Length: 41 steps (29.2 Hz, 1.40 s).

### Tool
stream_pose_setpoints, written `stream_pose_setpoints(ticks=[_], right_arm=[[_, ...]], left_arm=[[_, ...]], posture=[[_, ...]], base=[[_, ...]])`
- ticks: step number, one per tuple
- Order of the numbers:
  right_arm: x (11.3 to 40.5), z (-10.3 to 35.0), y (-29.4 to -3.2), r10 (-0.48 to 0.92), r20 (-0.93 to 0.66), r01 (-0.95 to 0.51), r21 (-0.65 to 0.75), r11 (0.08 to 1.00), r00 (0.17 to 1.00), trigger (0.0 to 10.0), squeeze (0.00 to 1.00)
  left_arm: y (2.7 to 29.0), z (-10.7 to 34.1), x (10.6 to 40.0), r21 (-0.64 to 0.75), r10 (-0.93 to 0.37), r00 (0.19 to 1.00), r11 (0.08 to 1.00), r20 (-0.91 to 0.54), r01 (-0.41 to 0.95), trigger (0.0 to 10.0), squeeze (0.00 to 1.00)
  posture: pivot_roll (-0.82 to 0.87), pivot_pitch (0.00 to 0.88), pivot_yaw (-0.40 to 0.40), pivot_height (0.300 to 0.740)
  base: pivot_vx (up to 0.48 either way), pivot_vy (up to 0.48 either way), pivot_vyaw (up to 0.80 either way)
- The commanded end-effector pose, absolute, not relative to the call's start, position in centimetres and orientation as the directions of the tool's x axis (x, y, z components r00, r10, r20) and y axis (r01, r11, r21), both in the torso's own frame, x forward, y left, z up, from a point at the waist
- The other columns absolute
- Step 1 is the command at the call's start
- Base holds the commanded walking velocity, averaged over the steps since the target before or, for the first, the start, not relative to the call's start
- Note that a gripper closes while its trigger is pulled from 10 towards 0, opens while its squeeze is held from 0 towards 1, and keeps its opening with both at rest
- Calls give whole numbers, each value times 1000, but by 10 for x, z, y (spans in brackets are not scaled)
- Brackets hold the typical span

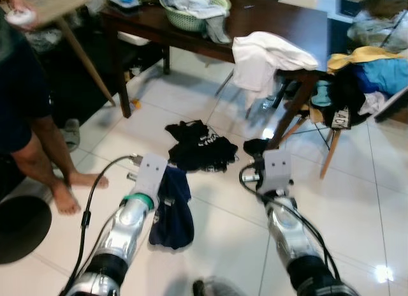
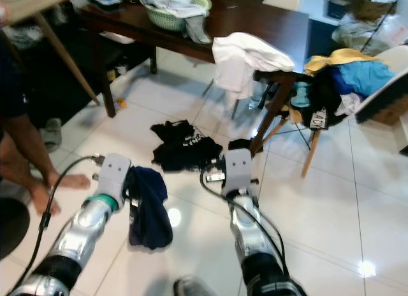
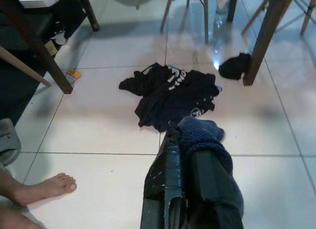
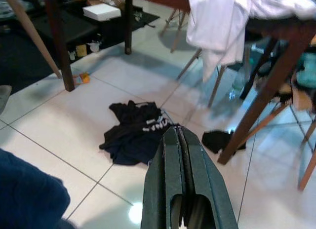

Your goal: Hang hanger

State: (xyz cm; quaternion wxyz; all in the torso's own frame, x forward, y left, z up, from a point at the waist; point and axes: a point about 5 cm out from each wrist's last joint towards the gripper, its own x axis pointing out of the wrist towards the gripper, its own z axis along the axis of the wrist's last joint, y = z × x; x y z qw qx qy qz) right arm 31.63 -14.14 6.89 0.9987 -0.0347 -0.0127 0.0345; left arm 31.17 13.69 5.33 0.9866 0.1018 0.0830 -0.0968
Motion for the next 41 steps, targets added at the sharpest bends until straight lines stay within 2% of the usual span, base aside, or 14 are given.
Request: stream_pose_setpoints(ticks=[1, 9, 25, 30, 41], right_arm=[[314, 66, -146, 55, 7, -54, -69, 996, 998, 10000, 0], [320, 78, -144, 60, 50, -57, -61, 997, 997, 10000, 0], [324, 88, -141, 66, 80, -62, -53, 997, 995, 10000, 0], [324, 88, -141, 67, 81, -62, -64, 996, 994, 10000, 0], [322, 88, -141, 78, 90, -70, -86, 994, 993, 10000, 0]], left_arm=[[133, 56, 312, 175, -183, 968, 961, -171, 212, 10000, 0], [129, 75, 319, 135, -185, 978, 971, -92, 197, 10000, 0], [132, 81, 322, 152, -148, 986, 976, -71, 157, 10000, 0], [133, 81, 322, 168, -144, 987, 974, -70, 154, 10000, 0], [134, 80, 322, 168, -134, 988, 975, -78, 145, 10000, 0]], posture=[[-48, 15, 26, 740], [-46, 16, 22, 740], [-40, 27, 14, 740], [-40, 27, 14, 740], [-41, 20, 10, 740]], base=[[0, 0, -800], [0, 0, -800], [0, 0, -800], [350, 0, -800], [427, 0, 0]])
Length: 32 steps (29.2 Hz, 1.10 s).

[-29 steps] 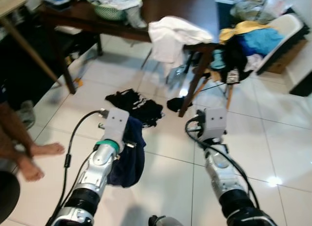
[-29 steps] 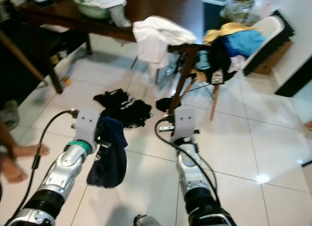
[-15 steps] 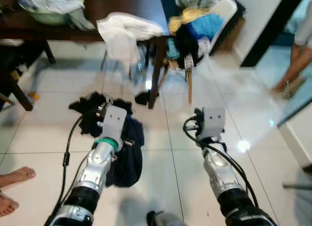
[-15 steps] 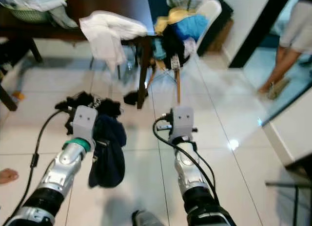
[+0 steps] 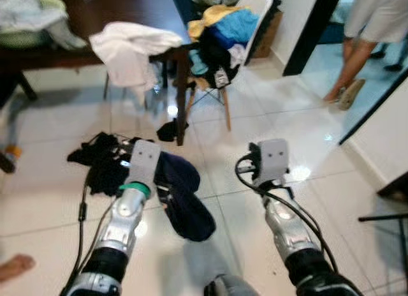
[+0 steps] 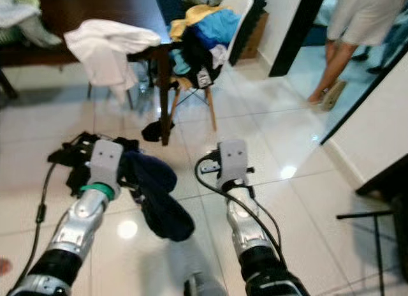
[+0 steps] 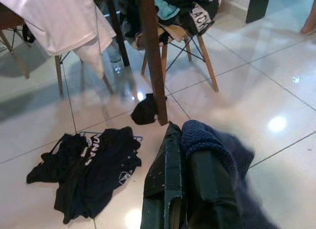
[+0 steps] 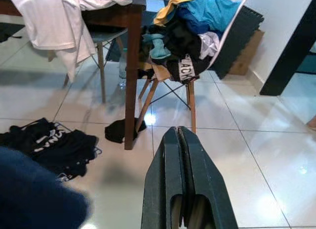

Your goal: Hang hanger

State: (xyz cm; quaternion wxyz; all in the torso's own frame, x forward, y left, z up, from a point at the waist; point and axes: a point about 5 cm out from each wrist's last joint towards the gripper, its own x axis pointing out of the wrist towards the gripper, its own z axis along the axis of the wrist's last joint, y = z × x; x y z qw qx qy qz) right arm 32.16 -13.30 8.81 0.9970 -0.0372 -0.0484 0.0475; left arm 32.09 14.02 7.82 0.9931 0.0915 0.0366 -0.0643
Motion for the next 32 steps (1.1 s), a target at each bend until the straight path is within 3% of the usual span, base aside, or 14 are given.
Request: stream_pose_setpoints(ticks=[1, 6, 16, 18, 20, 27, 32], right_arm=[[322, 88, -141, 78, 90, -70, -86, 994, 993, 10000, 0], [323, 92, -140, 82, 105, -73, -92, 993, 991, 10000, 0], [335, 145, -134, 85, 293, -59, -95, 994, 952, 10000, 0], [339, 174, -131, 81, 384, -57, -73, 996, 920, 10000, 0], [340, 185, -129, 79, 418, -59, -61, 996, 905, 10000, 0], [336, 231, -126, 55, 555, -58, -12, 998, 830, 10000, 0], [335, 243, -128, 41, 586, -52, 1, 999, 809, 10000, 0]], left_arm=[[134, 80, 322, 168, -134, 988, 975, -78, 145, 10000, 0], [134, 86, 324, 176, -130, 990, 975, -55, 138, 10000, 0], [132, 142, 334, 281, -166, 970, 953, 175, 113, 10000, 0], [132, 182, 339, 325, -176, 931, 943, 320, 67, 10000, 0], [132, 198, 340, 336, -178, 909, 941, 376, 46, 10000, 0], [130, 254, 335, 401, -219, 798, 915, 562, -31, 10000, 0], [127, 270, 330, 436, -241, 750, 897, 616, -70, 10000, 0]], posture=[[-41, 20, 10, 740], [-36, 17, 8, 740], [-35, 20, 11, 740], [-26, 22, 16, 740], [-23, 23, 16, 740], [-16, 29, 18, 740], [-10, 34, 17, 740]], base=[[428, 0, 0], [426, 0, 0], [428, 0, 0], [428, 0, 0], [428, 0, 0], [431, 0, 0], [431, 0, 0]])
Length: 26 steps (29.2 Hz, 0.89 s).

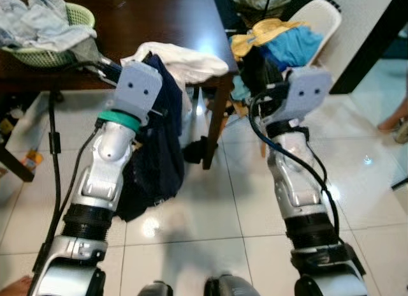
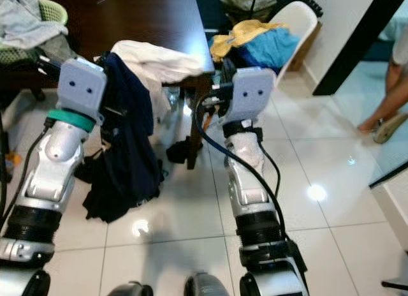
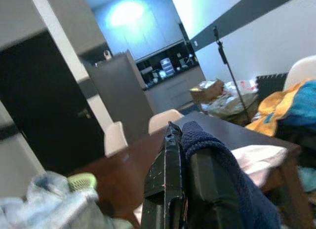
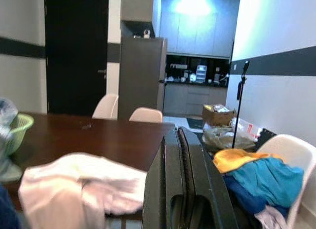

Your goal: Hang hanger

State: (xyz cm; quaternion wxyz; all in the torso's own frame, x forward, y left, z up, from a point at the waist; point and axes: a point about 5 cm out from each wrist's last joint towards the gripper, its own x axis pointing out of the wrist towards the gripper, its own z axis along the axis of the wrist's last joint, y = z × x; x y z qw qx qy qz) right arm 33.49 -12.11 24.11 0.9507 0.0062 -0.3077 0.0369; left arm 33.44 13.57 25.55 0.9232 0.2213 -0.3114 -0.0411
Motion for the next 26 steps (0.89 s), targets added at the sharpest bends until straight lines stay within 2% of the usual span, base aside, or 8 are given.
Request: stream_pose_setpoints(ticks=[1, 26], right_arm=[[335, 247, -129, 35, 594, -47, 5, 999, 803, 10000, 0], [331, 255, -130, 28, 587, -45, 15, 999, 809, 10000, 0]], left_arm=[[125, 277, 327, 444, -247, 731, 892, 636, -85, 10000, 0], [134, 337, 323, 433, -223, 597, 871, 770, -233, 10000, 0]], posture=[[-10, 34, 17, 740], [-6, 31, 21, 740]], base=[[431, 0, 0], [431, 0, 0]])
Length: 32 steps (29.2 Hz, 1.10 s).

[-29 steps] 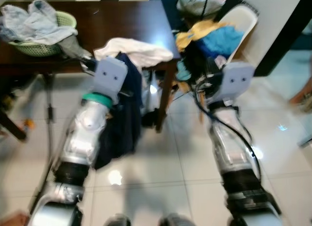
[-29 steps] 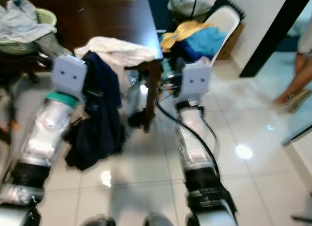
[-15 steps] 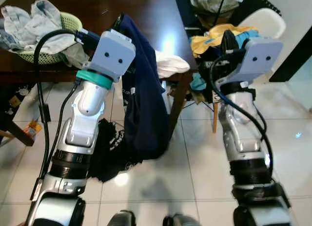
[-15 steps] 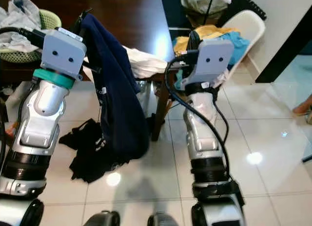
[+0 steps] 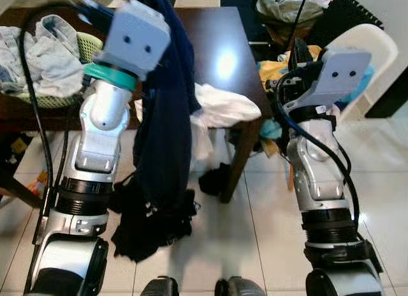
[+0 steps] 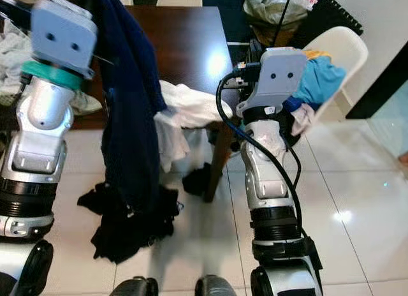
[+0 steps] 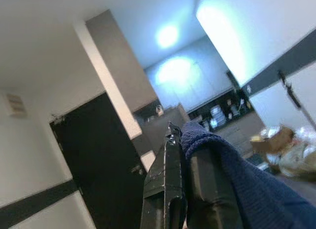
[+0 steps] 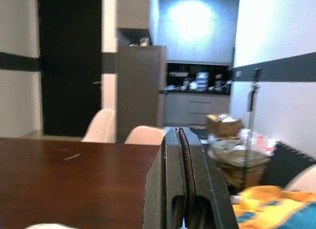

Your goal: Hang hanger

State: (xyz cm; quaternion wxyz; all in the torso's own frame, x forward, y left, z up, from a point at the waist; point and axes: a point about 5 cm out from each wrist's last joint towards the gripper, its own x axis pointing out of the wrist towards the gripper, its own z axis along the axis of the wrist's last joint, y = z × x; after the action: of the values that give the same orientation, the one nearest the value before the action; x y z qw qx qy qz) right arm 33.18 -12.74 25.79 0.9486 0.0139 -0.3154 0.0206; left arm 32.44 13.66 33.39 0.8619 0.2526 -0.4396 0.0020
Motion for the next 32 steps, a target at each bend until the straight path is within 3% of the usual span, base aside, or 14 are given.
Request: stream_pose_setpoints(ticks=[1, 18, 32], right_arm=[[331, 255, -129, 29, 586, -46, 14, 999, 810, 10000, 0], [329, 252, -127, 38, 570, -53, 9, 999, 821, 10000, 0], [328, 251, -126, 49, 558, -62, 6, 998, 828, 10000, 0]], left_arm=[[134, 339, 323, 436, -226, 595, 869, 772, -235, 10000, 0], [130, 337, 327, 449, -238, 605, 865, 760, -223, 10000, 0], [124, 335, 320, 463, -275, 585, 864, 763, -198, 10000, 0]], posture=[[-6, 31, 22, 740], [-7, 30, 28, 740], [-6, 41, 26, 740]], base=[[431, 0, 0], [426, 0, 0], [0, 0, 0]])
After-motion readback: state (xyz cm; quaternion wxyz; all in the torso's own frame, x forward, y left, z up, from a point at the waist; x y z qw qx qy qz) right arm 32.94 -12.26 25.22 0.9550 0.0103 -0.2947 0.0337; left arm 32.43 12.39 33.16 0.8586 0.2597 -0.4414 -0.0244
